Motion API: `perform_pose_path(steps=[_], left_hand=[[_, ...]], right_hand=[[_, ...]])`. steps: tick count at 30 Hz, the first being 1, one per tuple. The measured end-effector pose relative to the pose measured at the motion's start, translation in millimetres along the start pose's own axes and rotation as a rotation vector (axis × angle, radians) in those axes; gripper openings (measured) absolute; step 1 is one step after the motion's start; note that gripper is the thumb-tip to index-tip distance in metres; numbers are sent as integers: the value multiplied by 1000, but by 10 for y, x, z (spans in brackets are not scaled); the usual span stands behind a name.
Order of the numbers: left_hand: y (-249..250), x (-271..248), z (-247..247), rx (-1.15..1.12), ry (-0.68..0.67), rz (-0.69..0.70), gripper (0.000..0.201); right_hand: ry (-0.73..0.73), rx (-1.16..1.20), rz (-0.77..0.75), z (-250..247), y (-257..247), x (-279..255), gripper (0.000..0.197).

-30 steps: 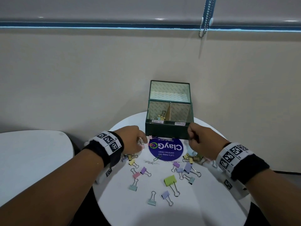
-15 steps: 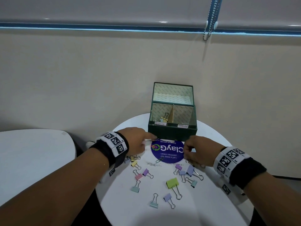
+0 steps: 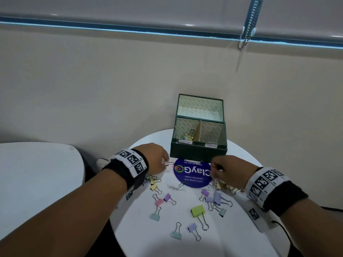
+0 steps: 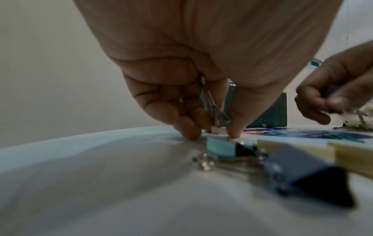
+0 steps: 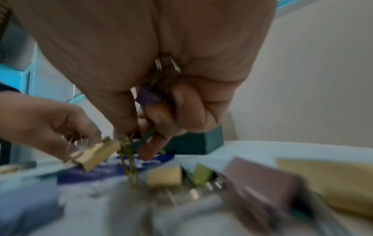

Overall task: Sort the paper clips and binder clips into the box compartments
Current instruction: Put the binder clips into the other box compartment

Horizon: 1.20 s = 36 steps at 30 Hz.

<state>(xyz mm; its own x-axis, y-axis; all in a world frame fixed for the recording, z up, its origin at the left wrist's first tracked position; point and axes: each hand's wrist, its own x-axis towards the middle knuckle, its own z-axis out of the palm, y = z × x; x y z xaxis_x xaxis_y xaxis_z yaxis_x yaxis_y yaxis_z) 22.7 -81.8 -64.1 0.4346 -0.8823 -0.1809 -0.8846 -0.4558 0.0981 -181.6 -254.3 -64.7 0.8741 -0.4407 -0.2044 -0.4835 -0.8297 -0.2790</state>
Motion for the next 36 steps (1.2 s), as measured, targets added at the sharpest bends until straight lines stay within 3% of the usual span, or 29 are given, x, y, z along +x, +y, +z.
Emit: perform_pose_path(steps=[5,8,13,17,21,27,31,36], left_hand=[[-9,3,1,-26,26,0,24],[-10,8,9,-38,19,-11,23],[-28,14,19,-62,64,25,23],[-36,9,20,-112,151,92,20],[-44,19,-47,-185,215,130,19],[-18,121,-318,-379,332,103,19],[188,372,-511,-331,414,98,22],[359,651,-459,-88,294,76,35]], right_hand=[[221,147,-152,-354,-270,140,10],[337,265,-156,-553,-445,353,9],[346,293,-103,-700,-592,633,15],[260,318,-95,-704,-593,612,43],[447,382,-88,-588,-407,319,16],[113,95,-63,-189,-20,-115,16],[78,99,-9,-6,-6,-124,11],[63,127,-13,102,-57,-10,11]])
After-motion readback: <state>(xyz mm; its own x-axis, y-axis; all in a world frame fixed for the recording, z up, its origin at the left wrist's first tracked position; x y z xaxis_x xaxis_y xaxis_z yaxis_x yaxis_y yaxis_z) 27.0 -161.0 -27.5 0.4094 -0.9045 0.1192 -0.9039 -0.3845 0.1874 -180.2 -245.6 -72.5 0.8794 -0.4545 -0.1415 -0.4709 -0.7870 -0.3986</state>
